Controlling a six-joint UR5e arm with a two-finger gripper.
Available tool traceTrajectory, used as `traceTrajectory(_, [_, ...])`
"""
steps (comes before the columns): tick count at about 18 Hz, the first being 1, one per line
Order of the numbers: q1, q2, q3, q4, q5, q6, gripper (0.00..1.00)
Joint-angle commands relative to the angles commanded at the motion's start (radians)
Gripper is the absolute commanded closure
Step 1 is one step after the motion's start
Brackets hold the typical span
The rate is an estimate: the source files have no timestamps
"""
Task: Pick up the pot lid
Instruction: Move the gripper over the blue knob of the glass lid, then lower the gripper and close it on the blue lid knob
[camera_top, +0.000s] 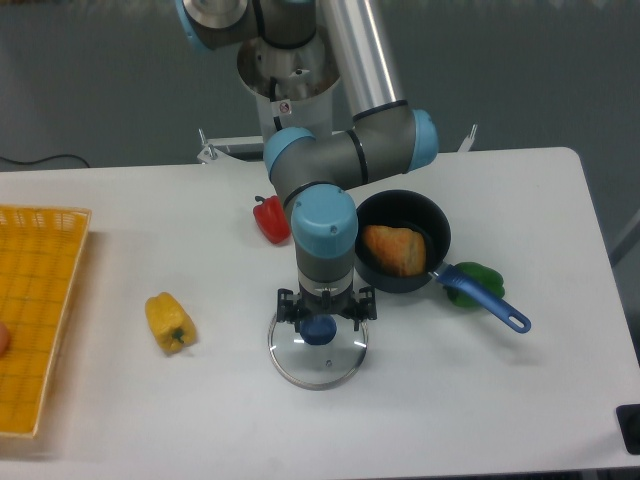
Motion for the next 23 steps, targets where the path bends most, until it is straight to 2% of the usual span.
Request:
traceTrajectory(20, [-0.009, -0.037, 0.006, 0.000, 0.002, 0.000, 0.00])
traceTrajectory(23, [-0.009, -0.038, 0.006, 0.000, 0.002, 0.003, 0.04])
